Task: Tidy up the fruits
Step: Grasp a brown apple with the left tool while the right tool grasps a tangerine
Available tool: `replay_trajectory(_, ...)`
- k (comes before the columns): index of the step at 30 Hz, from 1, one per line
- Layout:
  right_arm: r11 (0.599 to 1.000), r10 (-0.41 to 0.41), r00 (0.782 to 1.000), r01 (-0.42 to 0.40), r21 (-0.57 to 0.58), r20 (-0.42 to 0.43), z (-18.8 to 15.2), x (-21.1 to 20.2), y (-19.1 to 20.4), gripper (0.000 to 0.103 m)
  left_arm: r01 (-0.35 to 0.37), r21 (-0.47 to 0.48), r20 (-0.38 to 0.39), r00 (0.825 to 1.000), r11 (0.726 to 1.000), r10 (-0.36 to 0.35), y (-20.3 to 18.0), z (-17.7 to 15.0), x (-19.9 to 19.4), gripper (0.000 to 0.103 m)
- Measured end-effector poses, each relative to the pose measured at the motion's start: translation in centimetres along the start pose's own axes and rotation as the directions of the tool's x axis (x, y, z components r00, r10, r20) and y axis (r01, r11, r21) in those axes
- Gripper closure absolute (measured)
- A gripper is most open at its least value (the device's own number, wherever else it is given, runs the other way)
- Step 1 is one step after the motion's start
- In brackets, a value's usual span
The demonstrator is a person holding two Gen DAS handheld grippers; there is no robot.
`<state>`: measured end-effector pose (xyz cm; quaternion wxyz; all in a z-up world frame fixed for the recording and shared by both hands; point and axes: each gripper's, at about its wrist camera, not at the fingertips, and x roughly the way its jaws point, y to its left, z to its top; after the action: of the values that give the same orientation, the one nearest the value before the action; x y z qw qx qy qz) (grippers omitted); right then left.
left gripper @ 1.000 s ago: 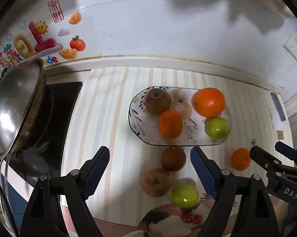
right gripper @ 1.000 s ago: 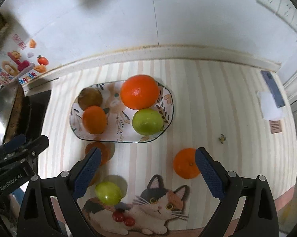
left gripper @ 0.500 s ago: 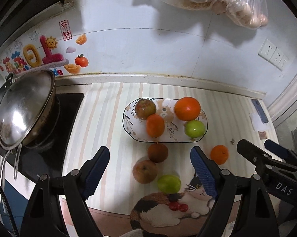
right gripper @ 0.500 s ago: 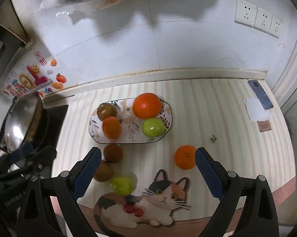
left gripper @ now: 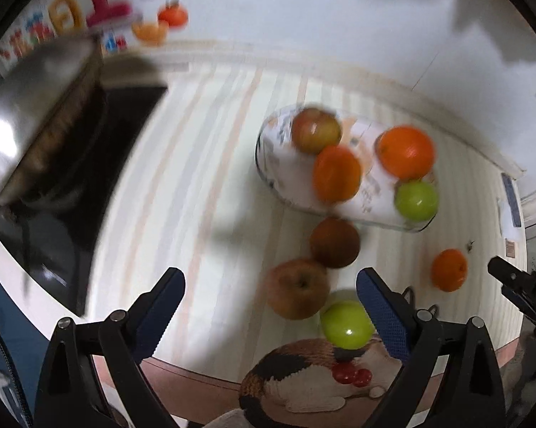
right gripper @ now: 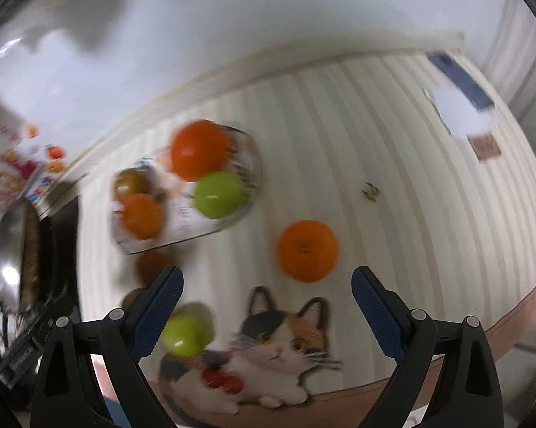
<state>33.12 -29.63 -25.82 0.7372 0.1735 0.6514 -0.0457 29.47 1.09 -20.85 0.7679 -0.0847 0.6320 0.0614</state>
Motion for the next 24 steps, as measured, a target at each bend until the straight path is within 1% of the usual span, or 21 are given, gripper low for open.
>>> replay_trajectory(2,1.000,-0.021,0.999,0.022,0.021,-0.047,0.5,2.6,-0.9,0.006,-0.009,-0.013,-0.044,0.999,1.000,0.008,0.1,-0.1,1.7,0.005)
replay_trajectory(5,0.999,-0.025,0.992,0.029,0.035,-0.123,0.9,6.6,-1.7,0.006,-0.022,-0.020,-0.092,0.996,1.000,0.020,0.0,-0.3,3.5,0.005)
replay_trajectory(6,0.999,-0.025,0.989,0.030,0.032,-0.148,1.0,7.6,-1.8,0.006,-0.014,-0.024,-0.109,0.994,1.000,0.011,-0.1,-0.5,4.2,0.005)
replay_trajectory(8,0.998,-0.031,0.983,0.040,0.046,-0.182,0.9,9.5,-2.1,0.014,-0.007,-0.022,-0.138,0.990,1.000,0.003,-0.5,-0.6,5.3,0.005)
replay_trajectory(9,0.998,-0.024,0.981,0.034,0.049,-0.194,0.8,10.2,-2.2,0.024,-0.007,-0.018,-0.156,0.988,1.000,0.004,-0.7,-0.6,6.0,0.005)
replay_trajectory(10,0.998,-0.037,0.980,0.047,0.045,-0.198,0.8,10.7,-2.2,0.033,-0.002,-0.017,-0.170,0.985,1.000,-0.001,-0.9,-0.6,6.6,0.005)
replay_trajectory(11,0.998,-0.046,0.980,0.055,0.042,-0.192,0.7,10.9,-2.2,0.036,-0.002,-0.011,-0.193,0.981,1.000,0.000,-1.2,-0.7,7.5,0.005)
replay_trajectory(12,0.998,-0.044,0.983,0.051,0.036,-0.180,0.6,10.9,-2.2,0.036,0.001,-0.010,-0.209,0.978,1.000,-0.003,-1.4,-0.7,8.1,0.005)
replay_trajectory(15,0.999,-0.037,0.980,0.040,0.011,-0.195,0.1,11.1,-1.7,0.036,0.001,0.002,-0.259,0.966,1.000,-0.001,-1.8,-0.7,9.9,0.005)
replay_trajectory(16,1.000,-0.030,0.979,0.030,-0.003,-0.204,-0.2,11.1,-1.4,0.036,0.000,0.006,-0.258,0.966,1.000,0.002,-2.0,-0.7,10.3,0.015)
replay_trajectory(17,1.000,-0.022,0.976,0.017,-0.025,-0.216,-0.7,11.0,-0.9,0.036,0.019,0.009,-0.249,0.968,1.000,-0.016,-2.1,-0.7,10.4,0.022)
replay_trajectory(18,0.999,-0.010,0.974,-0.001,-0.050,-0.227,-1.3,10.8,-0.3,0.036,0.041,0.012,-0.245,0.969,0.999,-0.037,-2.3,-0.7,10.3,0.035)
replay_trajectory(19,0.997,-0.002,0.972,-0.015,-0.069,-0.235,-1.8,10.7,0.2,0.036,0.051,0.019,-0.242,0.969,0.999,-0.045,-2.5,-0.7,10.1,0.040)
replay_trajectory(21,0.993,0.006,0.967,-0.034,-0.109,-0.254,-3.0,10.6,1.2,0.036,0.011,0.066,-0.228,0.974,0.998,0.004,-3.2,-1.2,9.5,0.041)
replay_trajectory(24,0.988,0.020,0.959,-0.062,-0.139,-0.284,-4.8,10.9,2.2,0.036,0.005,0.074,-0.232,0.973,0.997,0.013,-2.8,-2.2,9.1,0.041)
